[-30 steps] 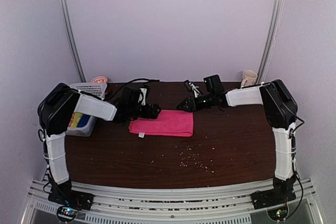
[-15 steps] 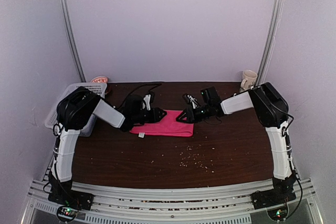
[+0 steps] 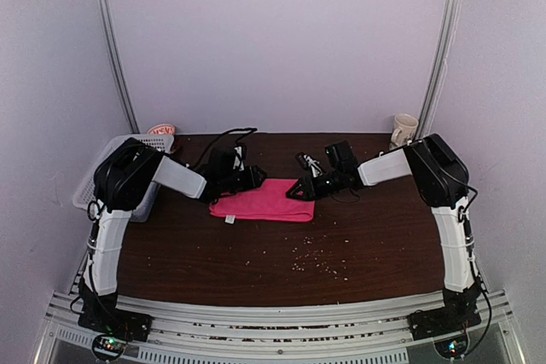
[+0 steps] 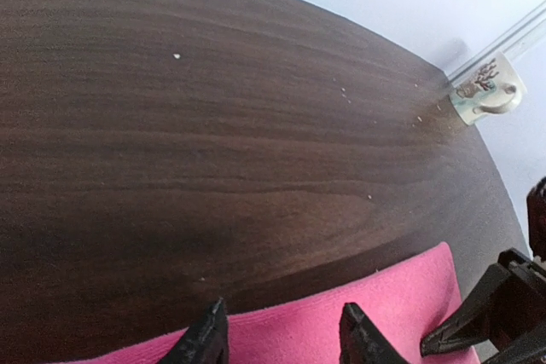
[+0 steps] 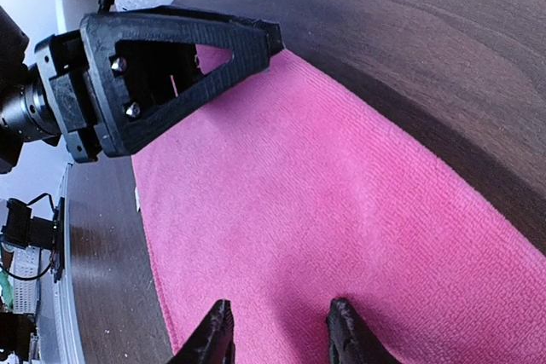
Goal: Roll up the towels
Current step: Smooth out the towel at the center of the board.
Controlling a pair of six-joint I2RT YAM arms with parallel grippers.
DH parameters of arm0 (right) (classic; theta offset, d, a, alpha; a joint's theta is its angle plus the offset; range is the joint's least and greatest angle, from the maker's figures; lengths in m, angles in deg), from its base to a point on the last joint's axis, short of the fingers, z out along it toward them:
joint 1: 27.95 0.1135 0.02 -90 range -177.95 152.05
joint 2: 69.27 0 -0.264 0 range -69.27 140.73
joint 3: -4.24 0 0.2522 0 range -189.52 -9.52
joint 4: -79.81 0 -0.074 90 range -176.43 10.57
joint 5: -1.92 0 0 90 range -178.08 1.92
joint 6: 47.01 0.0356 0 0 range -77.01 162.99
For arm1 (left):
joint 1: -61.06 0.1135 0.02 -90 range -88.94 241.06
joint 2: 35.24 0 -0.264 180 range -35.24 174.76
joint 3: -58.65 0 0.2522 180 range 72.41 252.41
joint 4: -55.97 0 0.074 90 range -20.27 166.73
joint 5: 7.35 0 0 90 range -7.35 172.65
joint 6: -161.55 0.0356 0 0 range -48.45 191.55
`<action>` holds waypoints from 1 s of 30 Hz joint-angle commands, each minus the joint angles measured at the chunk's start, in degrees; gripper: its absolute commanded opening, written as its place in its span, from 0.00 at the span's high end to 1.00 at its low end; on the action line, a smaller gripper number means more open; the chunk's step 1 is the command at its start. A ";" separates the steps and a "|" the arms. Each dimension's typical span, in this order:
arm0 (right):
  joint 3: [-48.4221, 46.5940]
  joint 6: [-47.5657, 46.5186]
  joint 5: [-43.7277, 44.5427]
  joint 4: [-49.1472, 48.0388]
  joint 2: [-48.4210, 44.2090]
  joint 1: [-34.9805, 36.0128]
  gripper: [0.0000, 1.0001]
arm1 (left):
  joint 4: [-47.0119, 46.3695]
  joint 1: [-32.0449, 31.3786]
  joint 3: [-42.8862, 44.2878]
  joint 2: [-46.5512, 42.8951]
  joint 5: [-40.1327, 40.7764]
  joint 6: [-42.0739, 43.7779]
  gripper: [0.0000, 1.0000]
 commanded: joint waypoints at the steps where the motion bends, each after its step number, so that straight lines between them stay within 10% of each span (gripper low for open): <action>1: 0.87 -1.51 5.93 5.73 1.98 -0.35 0.61 | 7.30 1.35 2.80 0.27 7.26 -0.71 0.54; 19: 0.34 -2.97 7.90 8.21 1.56 -0.35 0.61 | 10.34 5.17 -4.75 -6.78 21.76 10.50 0.39; 30: -4.94 -10.49 8.63 17.82 -5.28 -0.35 0.54 | 14.70 5.52 -5.07 -15.18 25.82 12.51 0.02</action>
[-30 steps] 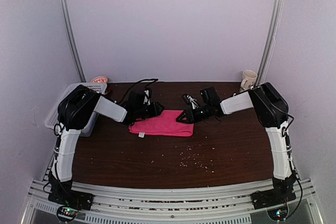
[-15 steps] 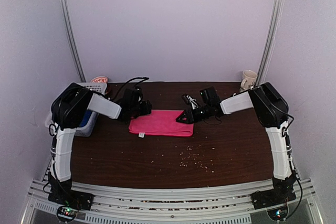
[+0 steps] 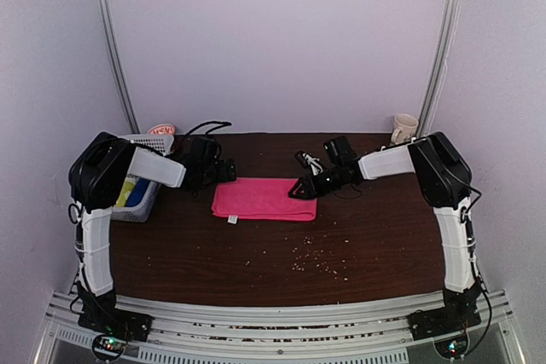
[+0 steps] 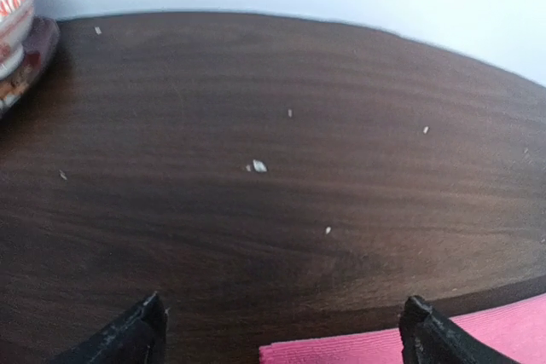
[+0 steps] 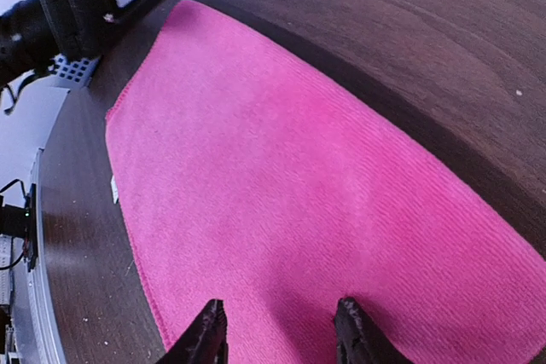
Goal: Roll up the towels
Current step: Smooth out the towel at the center of the board.
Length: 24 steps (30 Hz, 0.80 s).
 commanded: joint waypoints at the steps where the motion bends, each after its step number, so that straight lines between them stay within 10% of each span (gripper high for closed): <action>1: -2.63 -5.87 4.49 10.47 -4.58 -0.57 0.53 | 0.77 0.46 -0.60 -6.64 2.31 2.01 0.02; 10: -0.06 -13.53 -9.63 16.47 -9.35 -0.83 0.51 | -3.71 -3.08 -5.42 -12.90 -7.51 2.27 0.05; 19: 2.33 -10.93 -17.94 11.78 -4.54 -2.26 0.53 | -4.40 -7.55 -5.84 -8.57 -16.11 1.16 0.56; 24: 3.01 -11.29 -18.95 11.73 -2.07 -3.40 0.53 | -3.32 -7.89 -5.74 -5.53 -17.22 0.68 0.67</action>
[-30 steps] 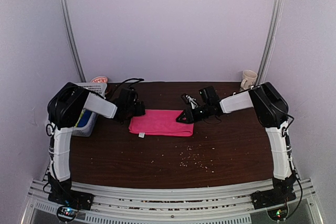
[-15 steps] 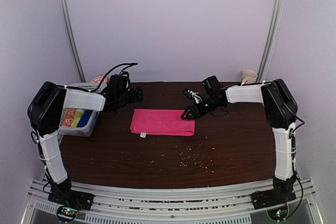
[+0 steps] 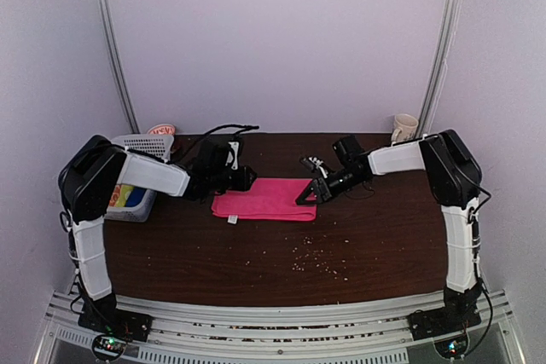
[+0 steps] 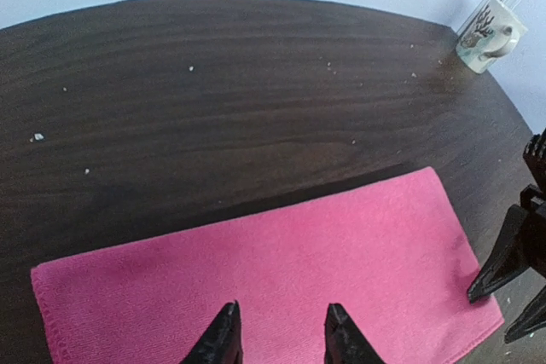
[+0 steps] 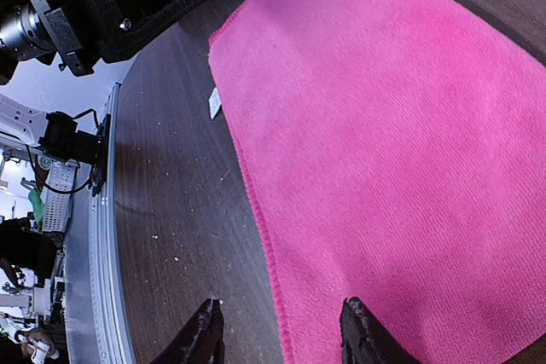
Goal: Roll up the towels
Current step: Smooth out the towel at the center of the board.
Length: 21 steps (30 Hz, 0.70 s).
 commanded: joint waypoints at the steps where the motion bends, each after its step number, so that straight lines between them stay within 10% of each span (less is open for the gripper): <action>1: 0.96 -0.67 -2.90 -0.46 2.97 -1.19 0.53 | -0.71 0.35 -0.23 3.30 -2.14 -0.62 0.69; 21: 1.34 -27.97 -9.99 30.73 4.14 0.74 0.53 | 3.68 0.93 3.44 9.91 2.34 -0.13 0.73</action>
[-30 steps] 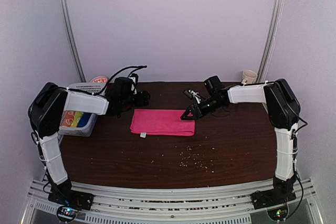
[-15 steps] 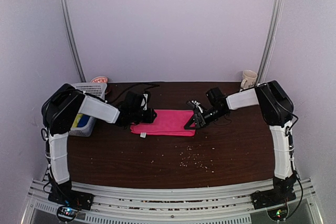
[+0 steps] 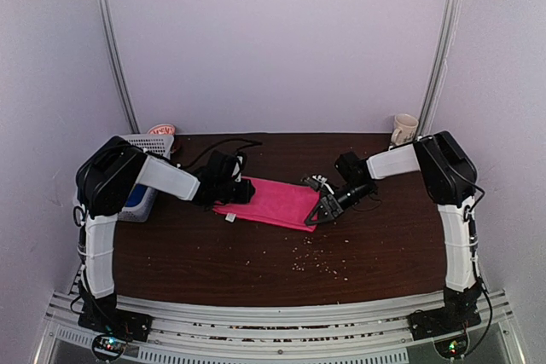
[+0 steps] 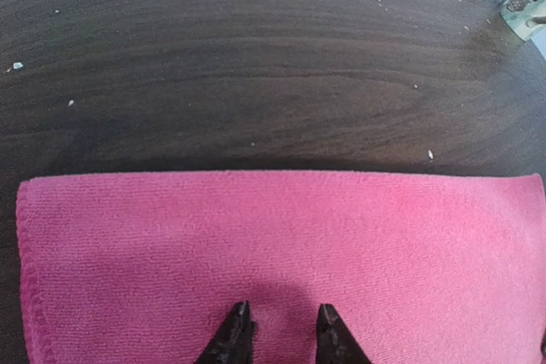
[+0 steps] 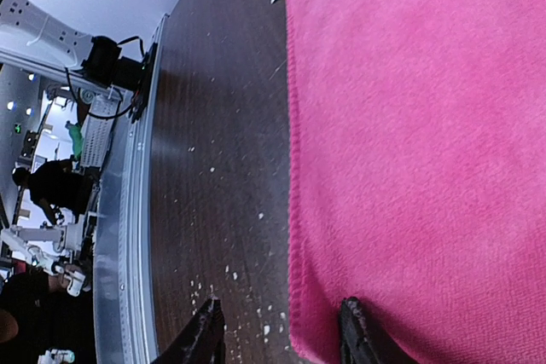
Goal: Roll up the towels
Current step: Smooth out the towel at the center of the board.
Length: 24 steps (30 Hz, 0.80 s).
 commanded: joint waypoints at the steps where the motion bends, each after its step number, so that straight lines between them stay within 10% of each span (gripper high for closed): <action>1: -0.06 -11.89 -1.47 16.58 1.06 1.74 0.53 | 0.64 0.67 0.67 1.91 1.39 0.22 0.73; 10: 3.16 -6.68 4.24 10.88 -4.62 4.44 0.54 | 0.86 0.79 0.87 1.98 1.07 1.21 0.66; 20: -8.26 -9.02 16.13 17.65 -11.66 4.39 0.54 | 1.22 0.78 0.86 -5.05 1.57 3.64 0.07; 24: -11.71 -3.21 23.99 11.78 -11.74 4.30 0.54 | 1.28 0.87 0.16 -8.89 2.86 4.56 0.02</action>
